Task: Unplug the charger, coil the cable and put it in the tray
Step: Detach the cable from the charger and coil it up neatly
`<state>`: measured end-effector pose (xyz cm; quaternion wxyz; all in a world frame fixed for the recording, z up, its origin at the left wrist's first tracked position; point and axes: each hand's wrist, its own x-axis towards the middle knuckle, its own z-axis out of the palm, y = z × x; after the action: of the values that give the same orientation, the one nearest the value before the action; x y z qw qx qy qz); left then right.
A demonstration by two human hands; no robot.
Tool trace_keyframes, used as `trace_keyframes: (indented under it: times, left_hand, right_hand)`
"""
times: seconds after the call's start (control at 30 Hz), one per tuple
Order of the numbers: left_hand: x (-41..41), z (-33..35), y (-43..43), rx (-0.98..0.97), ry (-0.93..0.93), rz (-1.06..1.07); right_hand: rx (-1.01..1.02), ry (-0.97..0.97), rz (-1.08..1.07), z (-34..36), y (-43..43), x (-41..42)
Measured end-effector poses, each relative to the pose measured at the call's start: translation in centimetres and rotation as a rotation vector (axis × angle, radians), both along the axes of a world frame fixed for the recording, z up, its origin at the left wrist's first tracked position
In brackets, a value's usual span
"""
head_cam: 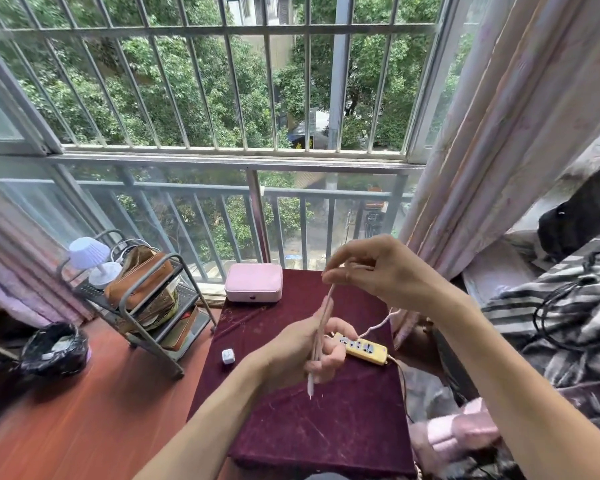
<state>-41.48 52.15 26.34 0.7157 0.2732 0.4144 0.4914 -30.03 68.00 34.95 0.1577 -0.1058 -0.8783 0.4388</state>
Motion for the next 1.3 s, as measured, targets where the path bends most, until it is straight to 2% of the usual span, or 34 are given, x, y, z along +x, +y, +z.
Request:
trace_keyframes:
  times: [0.07,0.2,0.33,0.47,0.6,0.7,0.9,1.0,1.1,1.2,1.3]
  left_hand:
    - [0.1,-0.1,-0.1,0.013,-0.155,-0.02]
    - [0.7,0.4,-0.4,0.135,-0.28,-0.065]
    - [0.9,1.4,-0.9,0.188,-0.221,0.051]
    - [0.5,2.3,-1.3,0.216,-0.265,0.107]
    - [0.0,3.4,-1.6,0.293,-0.302,0.042]
    - [-0.4,4.3,-0.8,0.323,-0.331,0.119]
    - [-2.7,4.3,1.0,0.282,-0.129,0.333]
    - [-3.9,3.5,1.2,0.206,-0.042,0.406]
    - [-4.7,2.2,1.3,0.161,-0.046,0.457]
    - [-4.7,1.2,1.4,0.123,0.024,0.47]
    - [-4.2,0.6,1.3,0.082,0.245,0.393]
  right_hand:
    - [-0.067,0.037,0.0,-1.2,0.7,-0.7]
    - [-0.199,0.166,-0.025,-3.4,1.4,-1.9]
    - [-0.377,0.299,-0.082,-5.9,1.6,-2.6]
    - [-0.533,0.395,-0.165,-7.9,1.0,-2.6]
    - [-0.612,0.383,-0.219,-10.0,-0.9,-2.7]
    - [-0.645,0.347,-0.294,-11.6,-3.4,-2.8]
    - [-0.38,0.113,-0.297,-14.1,-8.2,-1.7]
    - [-0.204,-0.026,-0.203,-13.8,-8.9,0.0]
    - [-0.003,-0.17,-0.088,-12.0,-8.8,1.6]
    - [0.247,-0.351,-0.044,-9.1,-8.8,2.4]
    - [0.472,-0.411,-0.066,-6.0,-8.6,2.7]
